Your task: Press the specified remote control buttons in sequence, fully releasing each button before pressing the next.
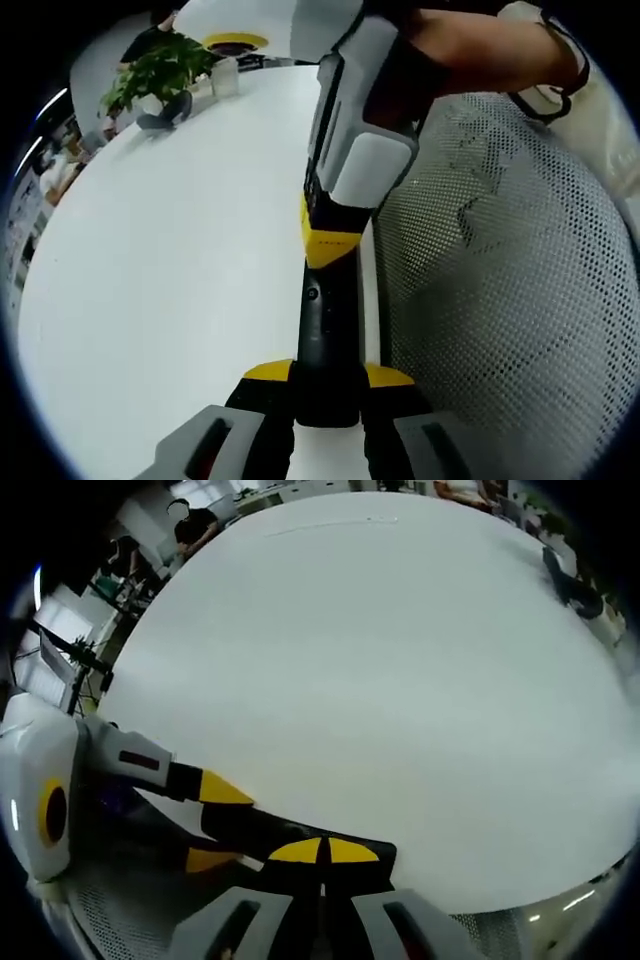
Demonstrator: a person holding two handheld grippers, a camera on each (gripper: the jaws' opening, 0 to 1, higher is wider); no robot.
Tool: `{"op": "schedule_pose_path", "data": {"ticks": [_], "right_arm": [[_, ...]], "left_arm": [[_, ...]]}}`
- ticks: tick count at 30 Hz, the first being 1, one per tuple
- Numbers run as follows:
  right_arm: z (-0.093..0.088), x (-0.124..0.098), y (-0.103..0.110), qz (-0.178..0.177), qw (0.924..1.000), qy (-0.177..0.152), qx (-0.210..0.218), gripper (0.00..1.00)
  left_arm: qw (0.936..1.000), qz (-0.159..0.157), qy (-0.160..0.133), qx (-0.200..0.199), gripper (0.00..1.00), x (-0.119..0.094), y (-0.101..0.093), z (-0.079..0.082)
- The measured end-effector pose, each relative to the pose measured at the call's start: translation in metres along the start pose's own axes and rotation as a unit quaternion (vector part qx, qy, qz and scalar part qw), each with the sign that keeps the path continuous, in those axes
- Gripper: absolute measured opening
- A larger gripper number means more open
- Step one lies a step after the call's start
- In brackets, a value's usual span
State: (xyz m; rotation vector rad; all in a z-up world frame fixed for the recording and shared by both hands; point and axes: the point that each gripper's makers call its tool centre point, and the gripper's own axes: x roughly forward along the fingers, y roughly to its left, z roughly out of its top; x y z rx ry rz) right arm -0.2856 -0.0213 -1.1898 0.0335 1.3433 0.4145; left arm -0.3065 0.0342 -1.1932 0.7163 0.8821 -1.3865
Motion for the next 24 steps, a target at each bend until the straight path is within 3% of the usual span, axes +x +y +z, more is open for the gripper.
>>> {"op": "schedule_pose_path", "data": {"ticks": [24], "right_arm": [[0.0001,-0.0031,0.0019,0.010,0.9996,-0.021,0.018,0.00]], "left_arm": [[0.9999,0.001,-0.007,-0.009,0.23,-0.0007,-0.0002,0.0001]]}}
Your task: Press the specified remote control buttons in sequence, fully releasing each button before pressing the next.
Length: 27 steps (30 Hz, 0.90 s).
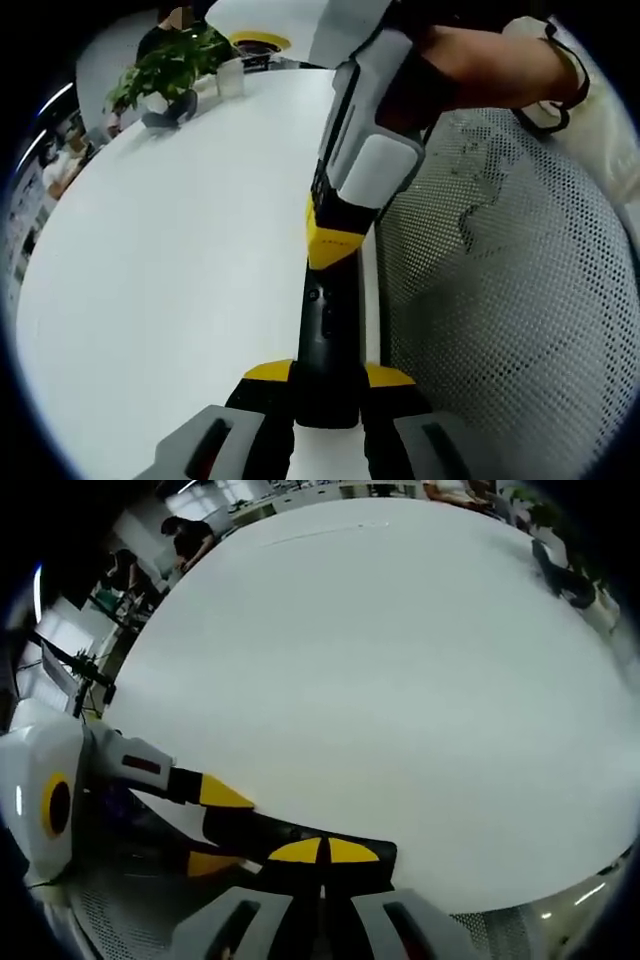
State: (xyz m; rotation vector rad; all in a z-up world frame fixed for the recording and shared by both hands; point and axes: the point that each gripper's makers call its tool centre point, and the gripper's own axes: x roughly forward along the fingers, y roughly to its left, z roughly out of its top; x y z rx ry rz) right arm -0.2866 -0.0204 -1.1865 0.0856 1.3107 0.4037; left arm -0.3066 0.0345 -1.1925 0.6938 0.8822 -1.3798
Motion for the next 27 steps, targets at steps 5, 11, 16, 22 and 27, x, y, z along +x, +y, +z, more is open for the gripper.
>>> {"op": "schedule_pose_path", "data": {"ticks": [5,11,16,22,27], "right_arm": [[0.000,0.000,0.001,0.003,1.0000,0.003,-0.002,0.00],[-0.005,-0.001,0.009,0.028,0.9995,0.006,0.009,0.00],[-0.009,0.001,0.016,0.036,0.9993,0.009,0.001,0.00],[-0.012,0.002,0.020,0.046,0.9989,0.013,-0.001,0.00],[-0.011,0.003,0.020,0.050,0.9987,0.010,0.003,0.00]], "left_arm": [[1.0000,0.003,0.003,0.004,0.23,0.000,0.000,0.000],[0.9999,0.008,0.004,0.008,0.23,0.000,-0.001,-0.001],[0.9999,0.010,0.007,0.011,0.23,0.000,-0.001,-0.001],[0.9998,0.015,0.006,0.011,0.23,0.001,0.000,0.000],[0.9997,0.014,0.009,0.015,0.23,0.001,-0.001,0.000]]}}
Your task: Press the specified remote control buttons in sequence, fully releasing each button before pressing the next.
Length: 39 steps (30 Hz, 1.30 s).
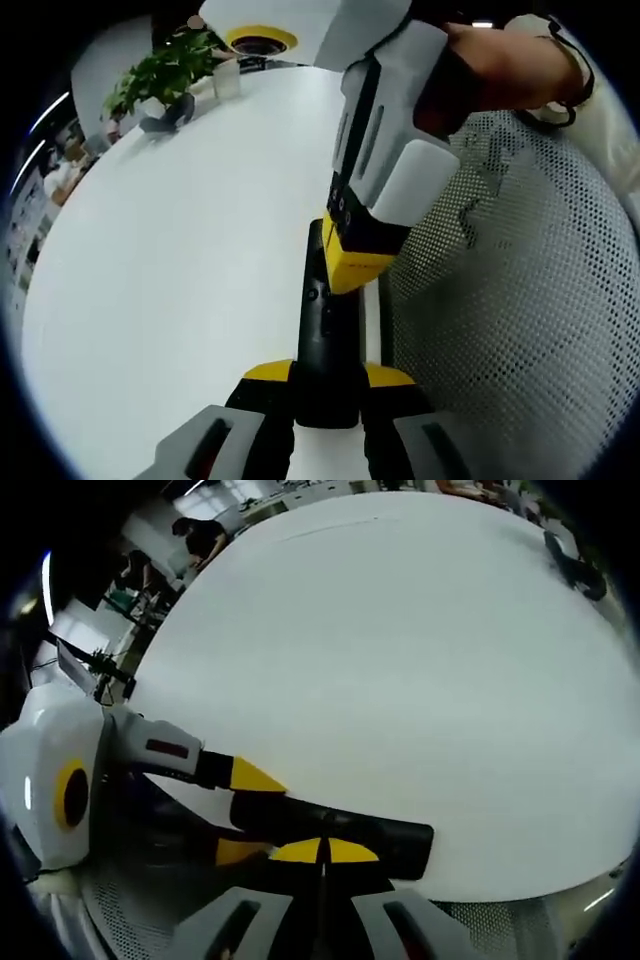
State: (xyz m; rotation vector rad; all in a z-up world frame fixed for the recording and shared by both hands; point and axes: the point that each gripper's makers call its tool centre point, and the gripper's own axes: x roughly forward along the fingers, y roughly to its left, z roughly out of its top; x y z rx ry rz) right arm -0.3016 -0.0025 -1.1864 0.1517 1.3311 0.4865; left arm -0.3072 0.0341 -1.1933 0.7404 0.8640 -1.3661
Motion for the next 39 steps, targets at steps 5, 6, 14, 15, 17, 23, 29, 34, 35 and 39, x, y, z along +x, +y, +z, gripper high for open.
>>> {"op": "schedule_pose_path", "data": {"ticks": [5,6,14,15,17,23,29,34,35,39], "right_arm": [[0.006,0.000,-0.007,-0.014,0.9998,-0.006,-0.010,0.00],[0.006,0.000,-0.007,-0.011,0.9999,0.000,0.001,0.00],[0.005,-0.001,-0.007,-0.014,0.9999,-0.002,-0.003,0.00],[0.005,-0.001,-0.007,-0.014,0.9999,-0.003,-0.002,0.00],[0.005,-0.001,-0.007,-0.013,0.9999,-0.006,0.004,0.00],[0.005,-0.001,-0.008,-0.002,0.9994,-0.023,0.028,0.00],[0.006,-0.001,-0.009,0.007,0.9988,-0.035,0.034,0.00],[0.004,-0.003,-0.009,0.011,0.9982,-0.032,0.050,0.00],[0.003,-0.003,-0.009,0.010,0.9983,-0.031,0.049,0.00],[-0.002,-0.006,-0.015,-0.002,0.9988,-0.020,0.044,0.00]], "left_arm": [[1.0000,0.000,0.001,0.005,0.23,0.000,0.000,0.000],[1.0000,-0.001,0.001,0.006,0.23,0.000,0.000,0.000],[0.9999,-0.002,-0.009,0.012,0.23,0.000,0.000,0.000],[0.9999,-0.002,-0.009,0.011,0.23,0.000,0.000,0.000],[0.9999,-0.002,-0.003,0.014,0.23,0.000,0.000,0.000],[0.9999,-0.002,0.000,0.016,0.23,0.001,0.000,0.000],[0.9998,0.001,0.004,0.019,0.23,0.001,0.000,0.000],[0.9999,0.002,0.003,0.015,0.23,0.001,0.000,0.000],[0.9999,0.002,0.003,0.015,0.23,0.001,0.000,0.000],[0.9999,0.002,0.003,0.016,0.23,0.001,0.000,0.000]]}}
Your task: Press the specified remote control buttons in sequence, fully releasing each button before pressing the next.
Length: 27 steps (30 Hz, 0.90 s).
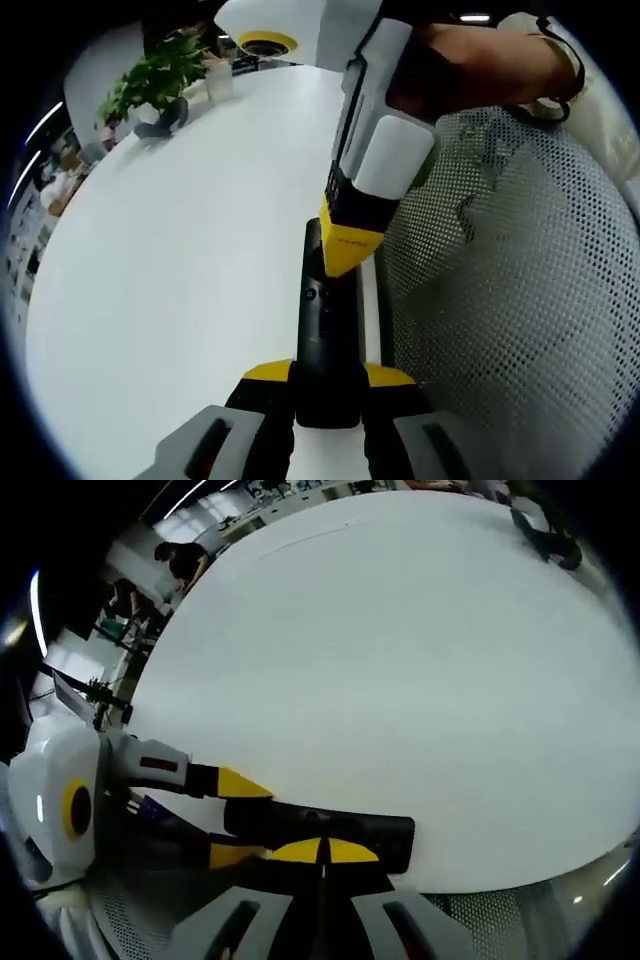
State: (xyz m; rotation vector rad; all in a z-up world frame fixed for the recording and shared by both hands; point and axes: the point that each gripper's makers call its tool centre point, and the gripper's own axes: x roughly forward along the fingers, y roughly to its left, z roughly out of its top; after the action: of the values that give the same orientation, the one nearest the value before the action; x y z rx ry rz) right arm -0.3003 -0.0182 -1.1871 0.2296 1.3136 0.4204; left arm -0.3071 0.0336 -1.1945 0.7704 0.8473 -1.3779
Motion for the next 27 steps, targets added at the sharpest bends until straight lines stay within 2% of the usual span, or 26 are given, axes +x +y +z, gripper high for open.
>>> {"op": "schedule_pose_path", "data": {"ticks": [6,9,12,15,21,27], "right_arm": [[-0.0022,-0.0011,-0.0024,0.003,0.9999,0.010,0.011,0.00],[-0.0044,-0.0010,-0.0014,-0.013,0.9992,0.032,-0.020,0.00],[-0.0047,-0.0005,0.0000,-0.026,0.9983,0.040,-0.035,0.00],[-0.0058,0.0000,-0.0001,-0.043,0.9953,0.044,-0.074,0.00],[-0.0089,0.0000,0.0001,-0.057,0.9938,0.033,-0.089,0.00],[-0.0083,-0.0013,-0.0008,-0.045,0.9966,0.012,-0.069,0.00]], "left_arm": [[1.0000,-0.003,-0.003,-0.001,0.23,-0.0002,0.0001,0.0003],[1.0000,-0.001,-0.003,0.000,0.23,-0.0004,-0.0003,0.0002],[1.0000,-0.002,-0.003,0.000,0.23,-0.0004,-0.0001,0.0002],[1.0000,-0.002,-0.007,-0.002,0.23,-0.0003,0.0002,-0.0001],[0.9997,0.005,-0.021,-0.008,0.23,-0.0003,-0.0002,-0.0003],[0.9997,0.006,-0.022,-0.006,0.23,-0.0005,-0.0003,-0.0004]]}}
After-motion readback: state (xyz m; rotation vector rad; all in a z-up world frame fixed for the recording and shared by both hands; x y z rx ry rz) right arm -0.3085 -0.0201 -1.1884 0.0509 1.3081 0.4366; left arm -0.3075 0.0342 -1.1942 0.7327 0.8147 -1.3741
